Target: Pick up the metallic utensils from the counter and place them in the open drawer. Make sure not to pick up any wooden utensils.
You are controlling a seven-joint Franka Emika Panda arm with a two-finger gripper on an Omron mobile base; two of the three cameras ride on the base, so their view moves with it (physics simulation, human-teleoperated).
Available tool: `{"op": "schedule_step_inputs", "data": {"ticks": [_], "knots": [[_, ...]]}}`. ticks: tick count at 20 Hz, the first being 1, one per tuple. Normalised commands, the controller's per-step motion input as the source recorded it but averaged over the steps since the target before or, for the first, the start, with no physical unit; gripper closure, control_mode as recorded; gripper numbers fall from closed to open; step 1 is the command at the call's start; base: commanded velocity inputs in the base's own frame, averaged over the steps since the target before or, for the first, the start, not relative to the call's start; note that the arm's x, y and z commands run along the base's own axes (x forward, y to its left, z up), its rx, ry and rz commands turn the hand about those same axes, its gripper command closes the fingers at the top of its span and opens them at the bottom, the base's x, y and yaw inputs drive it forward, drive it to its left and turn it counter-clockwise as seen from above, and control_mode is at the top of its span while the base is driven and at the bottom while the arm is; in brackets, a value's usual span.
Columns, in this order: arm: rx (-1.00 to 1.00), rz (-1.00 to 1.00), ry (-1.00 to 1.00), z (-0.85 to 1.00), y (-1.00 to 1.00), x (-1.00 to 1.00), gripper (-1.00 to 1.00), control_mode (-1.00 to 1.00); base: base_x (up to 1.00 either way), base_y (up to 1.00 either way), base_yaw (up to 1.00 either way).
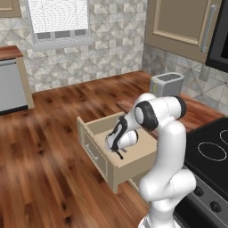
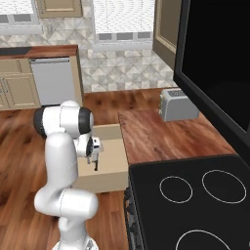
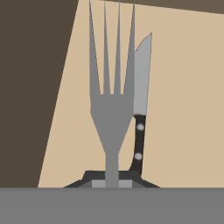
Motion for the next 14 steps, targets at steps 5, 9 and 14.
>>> {"op": "schedule_step_inputs", "data": {"ticks": [5,9,14], "knots": [[0.0,0.0,0.0,-0.12,0.02,0.01,1.0,-1.0,0.0,0.0,0.0],[0.0,0.03,0.01,0.09,0.0,0.04,1.0,-1.0,0.0,0.0,0.0],[0.01,0.14,0.07,0.0,-0.06,0.49,1.0,-1.0,0.0,0.0,0.0]]}}
